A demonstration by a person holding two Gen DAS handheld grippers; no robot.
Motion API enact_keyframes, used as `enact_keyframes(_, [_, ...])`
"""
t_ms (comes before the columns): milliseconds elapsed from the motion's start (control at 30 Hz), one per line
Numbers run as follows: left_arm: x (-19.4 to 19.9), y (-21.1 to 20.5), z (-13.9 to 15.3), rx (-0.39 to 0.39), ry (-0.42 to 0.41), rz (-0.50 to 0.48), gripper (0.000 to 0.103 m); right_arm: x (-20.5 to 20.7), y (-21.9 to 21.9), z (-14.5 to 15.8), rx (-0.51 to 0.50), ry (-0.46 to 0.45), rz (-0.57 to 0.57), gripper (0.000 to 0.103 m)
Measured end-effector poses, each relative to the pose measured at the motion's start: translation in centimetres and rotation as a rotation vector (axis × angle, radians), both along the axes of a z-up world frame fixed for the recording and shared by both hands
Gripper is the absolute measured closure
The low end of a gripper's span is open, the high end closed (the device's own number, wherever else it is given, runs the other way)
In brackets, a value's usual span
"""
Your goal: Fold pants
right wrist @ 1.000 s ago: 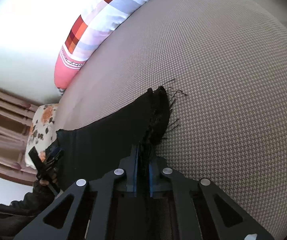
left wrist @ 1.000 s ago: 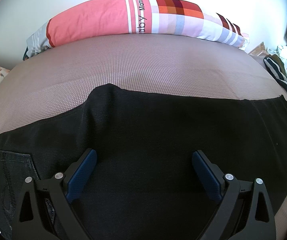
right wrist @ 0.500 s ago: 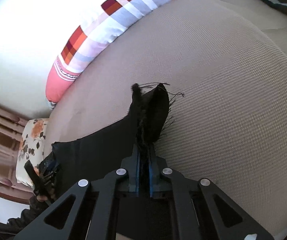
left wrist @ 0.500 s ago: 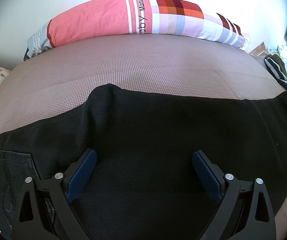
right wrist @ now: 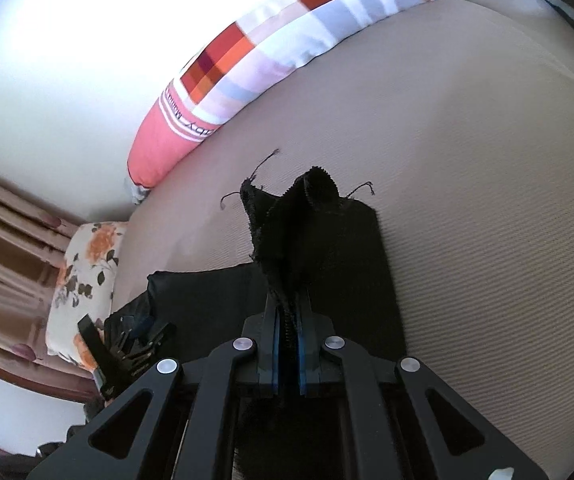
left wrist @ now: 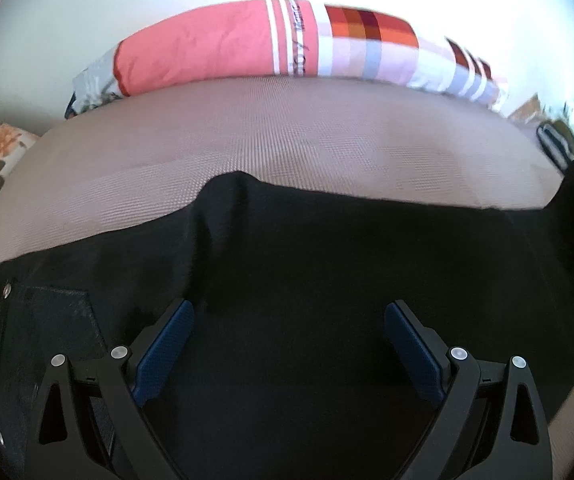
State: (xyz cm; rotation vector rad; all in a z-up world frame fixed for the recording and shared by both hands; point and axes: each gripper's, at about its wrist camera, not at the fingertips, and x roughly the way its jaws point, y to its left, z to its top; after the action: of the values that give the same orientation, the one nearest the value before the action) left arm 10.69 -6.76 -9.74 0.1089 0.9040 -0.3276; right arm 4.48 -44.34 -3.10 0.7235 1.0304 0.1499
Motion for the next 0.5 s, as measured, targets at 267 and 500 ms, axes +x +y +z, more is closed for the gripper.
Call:
enact_keyframes(267, [-1.9,3.1,3.0,-0.100,-0.038,0.023,0.007,3.6,6.8,0.6,0.006,-0.005,0.098,0.096])
enact_keyframes(500, [-2.8,7.0,4.5,-0.162,-0.050,0.088,0.007,7.5,13.2,-0.8,0.057,-0.007,0.191,0.096])
